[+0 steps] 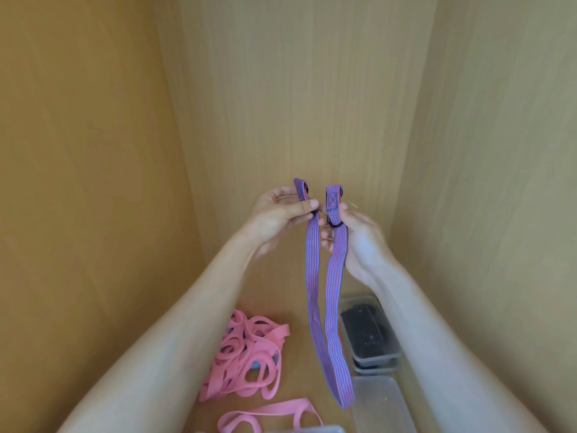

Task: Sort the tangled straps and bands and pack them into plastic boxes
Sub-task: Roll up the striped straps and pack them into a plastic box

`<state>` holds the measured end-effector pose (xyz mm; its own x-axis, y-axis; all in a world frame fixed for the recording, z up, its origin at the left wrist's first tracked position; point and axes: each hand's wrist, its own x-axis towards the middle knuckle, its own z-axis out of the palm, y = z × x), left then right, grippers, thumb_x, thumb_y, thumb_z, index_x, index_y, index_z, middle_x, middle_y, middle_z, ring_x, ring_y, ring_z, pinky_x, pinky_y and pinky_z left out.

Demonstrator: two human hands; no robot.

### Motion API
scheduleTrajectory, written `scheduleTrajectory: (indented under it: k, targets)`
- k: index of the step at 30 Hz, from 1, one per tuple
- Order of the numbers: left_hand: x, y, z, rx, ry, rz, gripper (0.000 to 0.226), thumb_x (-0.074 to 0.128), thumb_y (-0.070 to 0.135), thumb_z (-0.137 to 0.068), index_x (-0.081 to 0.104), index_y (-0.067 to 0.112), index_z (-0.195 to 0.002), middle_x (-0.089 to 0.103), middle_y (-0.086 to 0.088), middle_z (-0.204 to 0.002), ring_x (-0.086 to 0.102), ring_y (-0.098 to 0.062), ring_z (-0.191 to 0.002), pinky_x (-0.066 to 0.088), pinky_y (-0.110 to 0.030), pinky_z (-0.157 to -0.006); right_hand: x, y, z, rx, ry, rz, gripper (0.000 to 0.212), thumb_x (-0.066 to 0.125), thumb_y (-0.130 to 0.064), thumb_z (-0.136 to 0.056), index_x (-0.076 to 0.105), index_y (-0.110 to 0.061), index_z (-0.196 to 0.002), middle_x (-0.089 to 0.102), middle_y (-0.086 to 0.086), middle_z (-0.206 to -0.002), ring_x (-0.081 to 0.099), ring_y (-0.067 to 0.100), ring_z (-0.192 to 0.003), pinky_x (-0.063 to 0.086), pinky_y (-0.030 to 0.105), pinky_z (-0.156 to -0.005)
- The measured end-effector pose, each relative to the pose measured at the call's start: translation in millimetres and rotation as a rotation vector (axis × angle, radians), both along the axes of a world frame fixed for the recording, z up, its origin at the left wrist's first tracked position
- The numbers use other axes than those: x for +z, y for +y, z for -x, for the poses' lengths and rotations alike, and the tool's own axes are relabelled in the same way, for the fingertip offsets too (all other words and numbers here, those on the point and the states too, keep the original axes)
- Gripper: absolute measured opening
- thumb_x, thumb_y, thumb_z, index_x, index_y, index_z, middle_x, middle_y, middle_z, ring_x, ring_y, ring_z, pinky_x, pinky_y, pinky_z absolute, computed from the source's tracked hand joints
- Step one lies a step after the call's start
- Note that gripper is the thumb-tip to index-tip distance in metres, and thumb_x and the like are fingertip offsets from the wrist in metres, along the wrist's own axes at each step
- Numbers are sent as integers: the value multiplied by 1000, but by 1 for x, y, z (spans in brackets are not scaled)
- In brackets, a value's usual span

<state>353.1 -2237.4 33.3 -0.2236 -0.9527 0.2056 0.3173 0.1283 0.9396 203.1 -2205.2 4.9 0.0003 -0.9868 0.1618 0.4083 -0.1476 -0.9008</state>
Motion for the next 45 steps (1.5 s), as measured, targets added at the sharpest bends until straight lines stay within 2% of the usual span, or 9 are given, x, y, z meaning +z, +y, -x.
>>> scheduleTrajectory:
  k: [4, 9, 14, 17, 24, 29, 36, 41, 45]
  targets:
    - [1, 1, -4, -63, -1, -7, 34, 61, -13, -89, 55, -7, -122, 67, -17, -98, 69, -21, -83, 60, -26, -83, 1, 2, 0, -67, -9, 62, 32, 35, -12, -109, 62, -4, -94, 69, 10, -67, 58, 19, -55, 48, 26, -56]
    - [4, 0, -1, 135, -217, 21, 12, 72, 5, -89, 65, 12, -95, 70, -2, -81, 62, -10, -68, 50, -19, -59, 8, 0, 2, -53, -69, 78, 22, 41, -2, -105, 60, -5, -95, 70, 11, -72, 62, 19, -57, 49, 28, -56]
    - [3, -3, 2, 186, -242, 30, 15, 77, 11, -86, 64, 18, -89, 73, -6, -93, 64, -14, -82, 45, -26, -69, 8, -4, 5, -77, -101, 107, 20, 51, 1, -101, 65, -10, -91, 72, -2, -70, 65, 8, -62, 49, 38, -82]
    - [0, -3, 4, 128, -194, 31, 15, 74, 6, -88, 62, 14, -90, 72, -11, -94, 67, -20, -83, 54, -27, -73, 8, -4, 7, -77, 18, 143, 25, 52, 0, -101, 68, -13, -87, 74, -2, -77, 68, 9, -70, 50, 29, -77]
    - [-4, -1, 4, 51, -174, 55, 15, 72, 3, -89, 61, 8, -99, 72, -8, -89, 71, -16, -78, 58, -24, -67, 5, -7, 8, -191, 203, 146, 26, 52, 1, -101, 65, -19, -90, 68, -1, -89, 62, 12, -81, 46, 27, -77]
    - [-5, 1, 4, 33, -180, 68, 26, 71, 2, -90, 61, 0, -114, 71, -17, -101, 70, -23, -87, 59, -26, -70, 4, -11, 7, -303, 241, 189, 24, 58, 5, -97, 64, -17, -99, 69, -9, -80, 63, -3, -67, 46, 14, -64]
    - [-8, -1, 5, 14, -189, 74, 34, 70, 3, -90, 60, -7, -121, 71, -22, -110, 71, -27, -94, 60, -30, -78, 0, -14, 10, -392, 334, 231, 25, 65, 0, -94, 68, -20, -109, 62, -1, -91, 65, 3, -73, 53, 23, -74]
    - [-8, -1, 5, -26, -197, 99, 31, 72, 3, -88, 63, -2, -118, 73, -15, -101, 73, -23, -90, 60, -33, -83, 3, -15, 10, -389, 372, 238, 29, 64, 1, -95, 66, -21, -114, 65, 3, -98, 64, 7, -77, 50, 20, -67]
    - [-11, -1, 3, -13, -219, 115, 33, 72, 0, -88, 63, -4, -118, 72, -21, -107, 73, -23, -89, 60, -32, -82, 8, -14, 11, -286, 401, 204, 27, 59, 3, -97, 67, -23, -99, 70, -13, -87, 65, -3, -72, 47, 12, -60]
